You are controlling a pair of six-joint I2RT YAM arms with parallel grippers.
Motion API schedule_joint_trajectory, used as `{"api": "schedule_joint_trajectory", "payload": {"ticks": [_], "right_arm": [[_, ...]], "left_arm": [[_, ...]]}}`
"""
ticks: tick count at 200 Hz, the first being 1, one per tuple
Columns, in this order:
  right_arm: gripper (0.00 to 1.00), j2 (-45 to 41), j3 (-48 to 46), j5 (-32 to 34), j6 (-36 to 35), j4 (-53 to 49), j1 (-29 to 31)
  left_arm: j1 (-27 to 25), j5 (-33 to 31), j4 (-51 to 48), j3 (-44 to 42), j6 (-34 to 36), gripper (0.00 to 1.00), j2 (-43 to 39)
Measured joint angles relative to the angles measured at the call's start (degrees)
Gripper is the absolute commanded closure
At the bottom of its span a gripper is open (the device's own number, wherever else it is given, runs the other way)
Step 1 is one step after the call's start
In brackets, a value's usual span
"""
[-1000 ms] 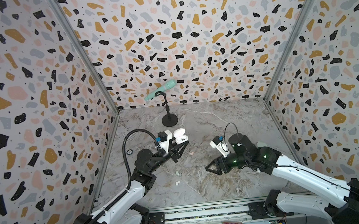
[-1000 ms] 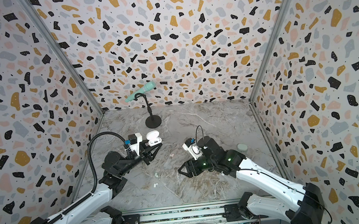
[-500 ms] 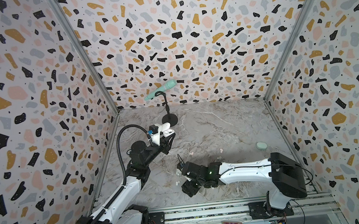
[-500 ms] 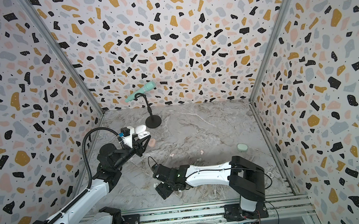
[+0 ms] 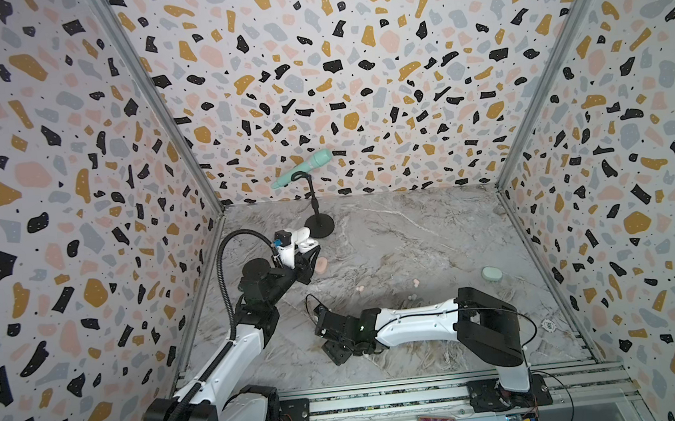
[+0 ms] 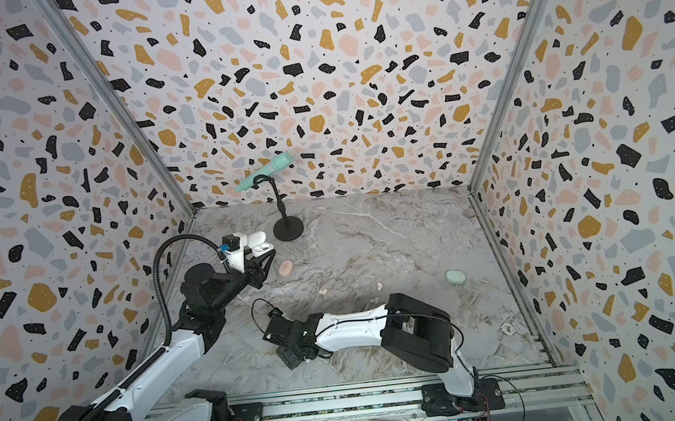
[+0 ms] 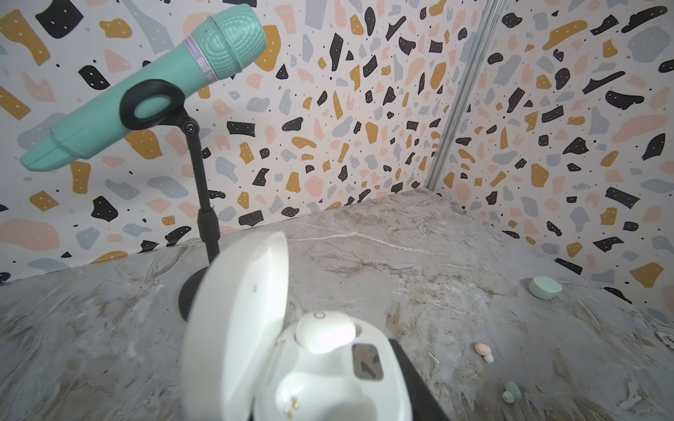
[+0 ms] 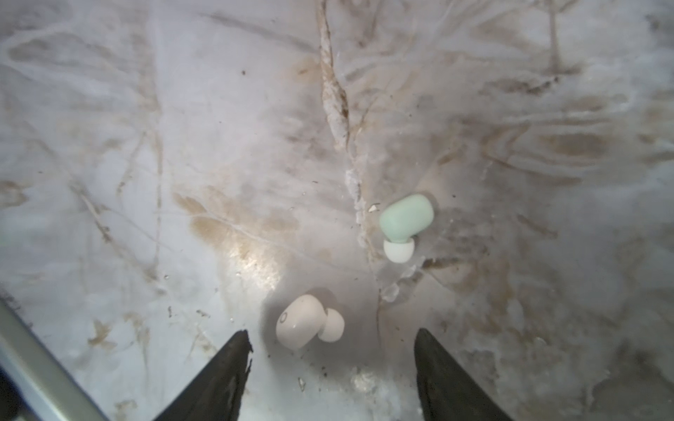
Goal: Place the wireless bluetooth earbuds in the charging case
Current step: 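Move the right gripper down over the earbuds on the table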
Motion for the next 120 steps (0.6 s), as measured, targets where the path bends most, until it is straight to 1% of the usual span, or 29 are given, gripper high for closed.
{"api": "schedule_joint_trajectory", "payload": {"ticks": [44,81,120], "right_arm": [[0.28,1.64,1.18,2.82,2.19,-1.57,0.0],[0.28,1.51,1.09,5.18,6.27,-3.1,-0.33],[0.28,-1.84,-2.97,7.02,10.08,-5.31,-3.04]], "left_arm": [[0.68,0.31,1.22,0.0,-0.35,0.9,0.92],[0.74,0.52,1.44,0.0,-0.5,0.9,1.07],[0.74,1.03,1.6,0.0,-0.52,0.9,1.07]]}}
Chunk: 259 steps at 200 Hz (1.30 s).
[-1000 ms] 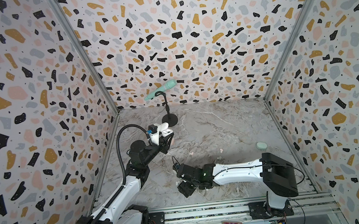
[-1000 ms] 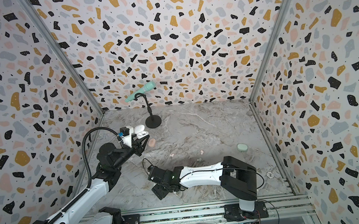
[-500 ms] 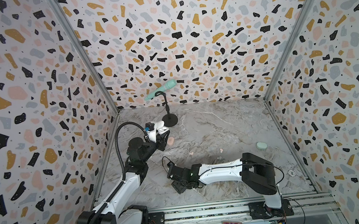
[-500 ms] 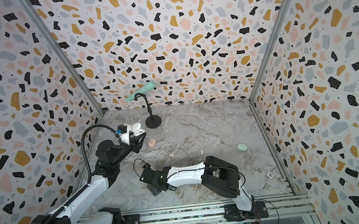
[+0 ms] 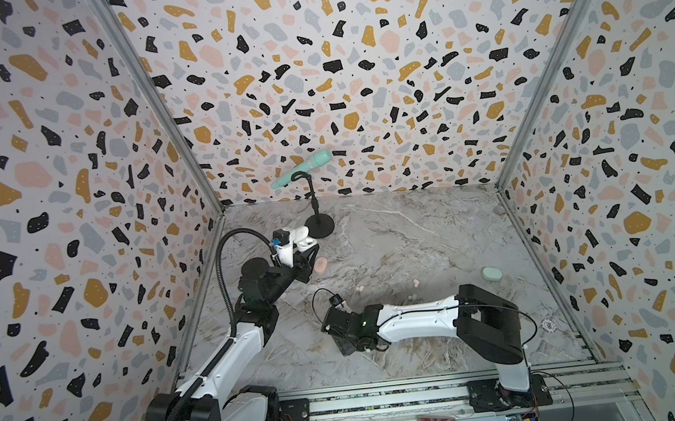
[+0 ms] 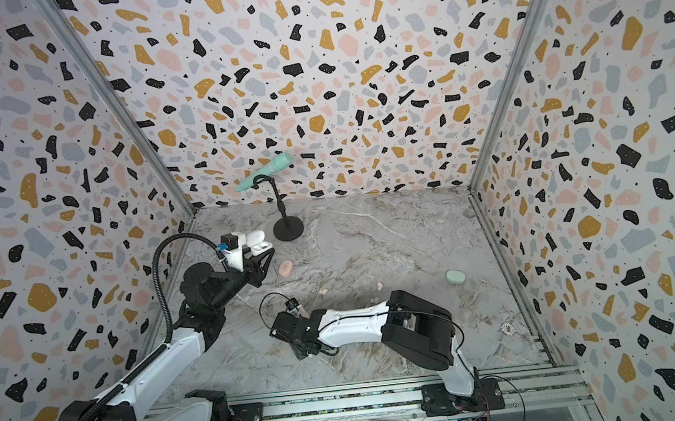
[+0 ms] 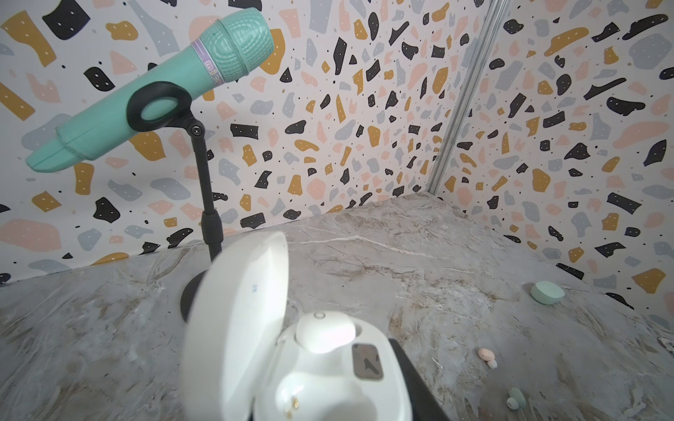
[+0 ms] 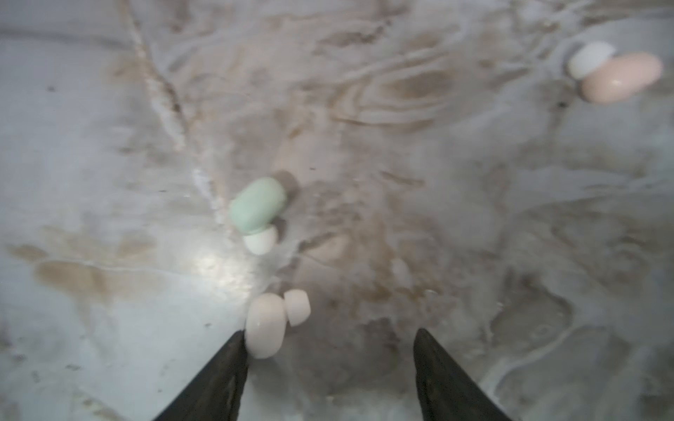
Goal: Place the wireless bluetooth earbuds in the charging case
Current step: 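Move the right gripper down over the earbuds on the table, then shift the right gripper above another white earbud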
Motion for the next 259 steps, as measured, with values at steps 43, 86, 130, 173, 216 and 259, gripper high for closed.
{"api": "schedule_joint_trajectory", "payload": {"ticks": [43,86,130,173,216,259], "right_arm": [[0.28,-1.16,-0.55,-0.02,0.44,-1.53,-1.03],[0.27,-1.68,-0.55,-1.73,-0.74,0.52,-0.74],[0.27,-1.66,-0.55,-2.32,-2.01,1.51,-0.87],[0.27,-0.57,-0.17,-0.79,-3.54,1.66,-1.66],[0.27,-0.59,-0.66,2.03,-4.02,1.86,-3.58],[0.27,-2.99,-2.73,4.76,-4.94,1.4,-5.9]], "left_arm": [[0.0,0.48,0.11,0.0,0.0,0.9,0.11],[0.0,0.81,0.13,0.0,-0.02,0.91,0.15],[0.0,1.18,0.22,0.0,-0.07,0.91,0.52],[0.0,1.51,0.37,0.0,-0.44,0.91,0.66],[0.0,2.16,1.31,0.0,-0.81,0.91,1.16],[0.0,2.78,1.53,0.0,-1.11,0.91,1.77]]}}
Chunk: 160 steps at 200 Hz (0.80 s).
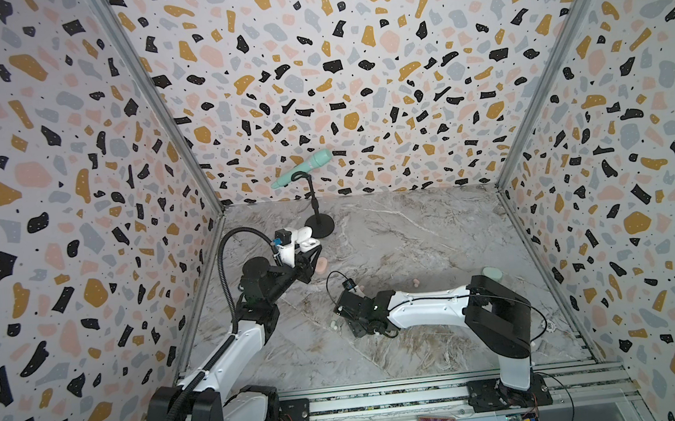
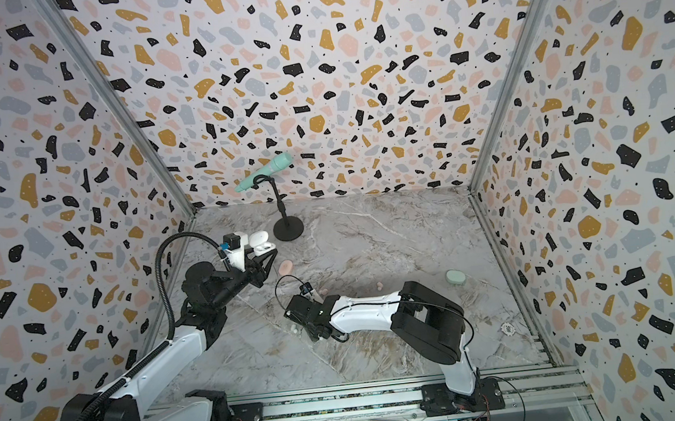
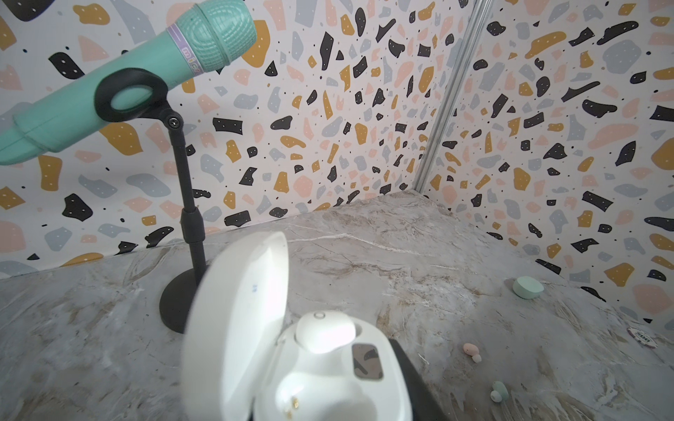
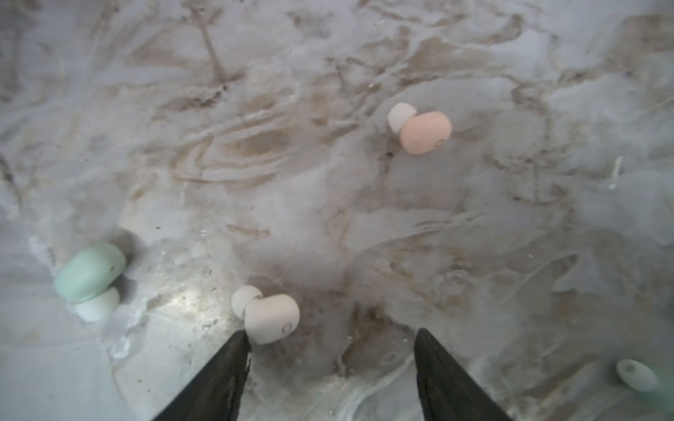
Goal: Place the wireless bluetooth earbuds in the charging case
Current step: 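Shift the right gripper above another white earbud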
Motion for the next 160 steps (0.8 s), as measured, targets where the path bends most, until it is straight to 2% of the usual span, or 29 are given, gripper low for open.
{"api": "schedule_joint_trajectory", "payload": {"ticks": [43,79,117,160], "right_arm": [[0.27,-3.76,-1.66,2.14,-0.94,-0.35,-2.62],[0.27,-5.79,-2.08,1.11,-2.69,0.37,-3.69],[0.28,-5.81,-2.08,-7.45,-2.23,2.25,-4.85],[0.32,-5.73,-2.1,-19.08,4.04,5.75,-6.84]], "left_arm": [[0.0,0.52,0.15,0.0,-0.22,0.92,0.11],[0.0,1.14,0.28,-0.02,-0.31,0.92,0.44],[-0.46,1.09,-0.02,-0.11,-0.5,0.92,0.35],[-1.25,0.59,-0.92,-1.77,-1.92,0.92,-2.54]]}}
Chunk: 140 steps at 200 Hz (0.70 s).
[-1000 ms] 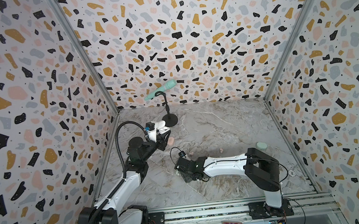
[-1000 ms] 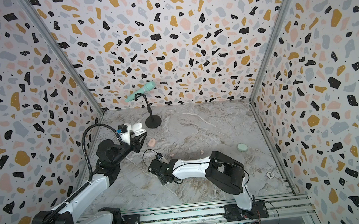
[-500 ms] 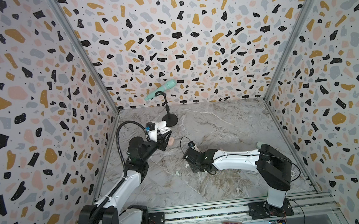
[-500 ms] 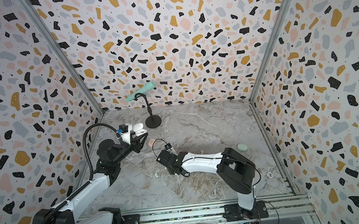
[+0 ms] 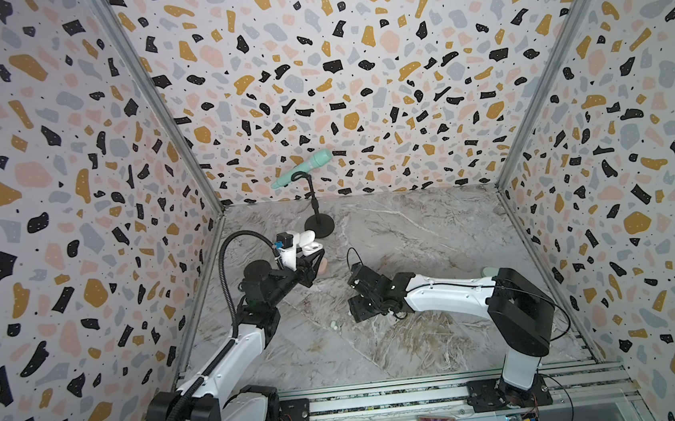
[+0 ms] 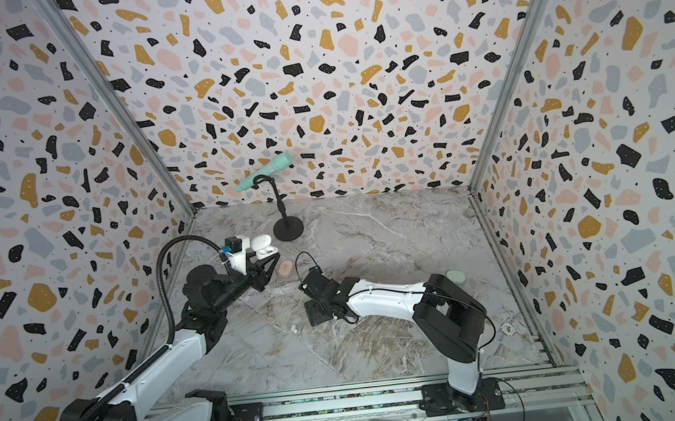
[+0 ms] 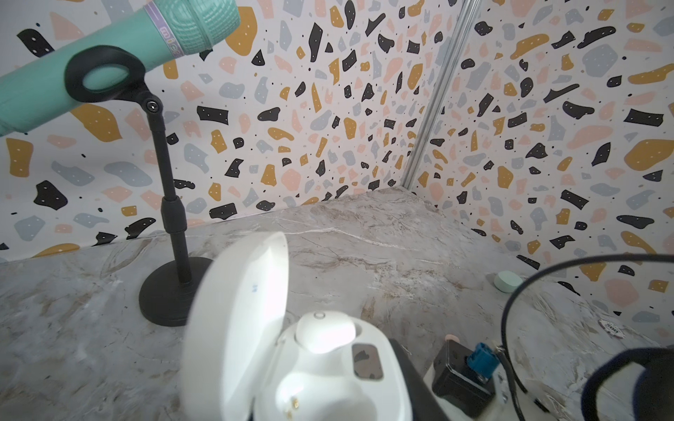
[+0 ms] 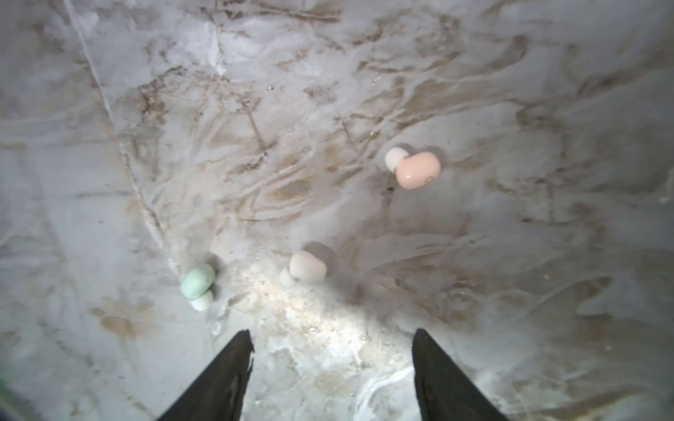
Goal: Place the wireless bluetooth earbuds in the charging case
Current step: 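Shift the right gripper above another white earbud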
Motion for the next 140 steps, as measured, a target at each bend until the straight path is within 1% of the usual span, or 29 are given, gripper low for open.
{"api": "schedule_joint_trajectory", "payload": {"ticks": [17,51,75,107,140], "right_arm": [[0.33,0.42,-0.04,-3.56,2.67,1.62,0.0],[0.33,3.21,-0.04,-7.37,6.1,3.82,0.0],[0.34,5.73,-0.02,-8.66,7.32,4.94,-0.2],[0.35,6.49,0.61,-9.09,7.98,6.21,-0.63],[0.35,8.46,3.32,-9.44,8.09,6.19,-0.74]], "left_arm": [[0.0,-0.13,-0.07,-0.09,-0.66,0.92,-0.59],[0.0,-0.59,-0.28,-0.2,-1.75,0.92,-0.83],[0.0,-1.97,-2.03,-0.24,-2.27,0.92,-1.75],[0.0,-5.25,-4.57,-0.35,-2.38,0.92,-3.85],[0.0,-7.39,-6.38,-0.35,-2.34,0.92,-4.74]]}}
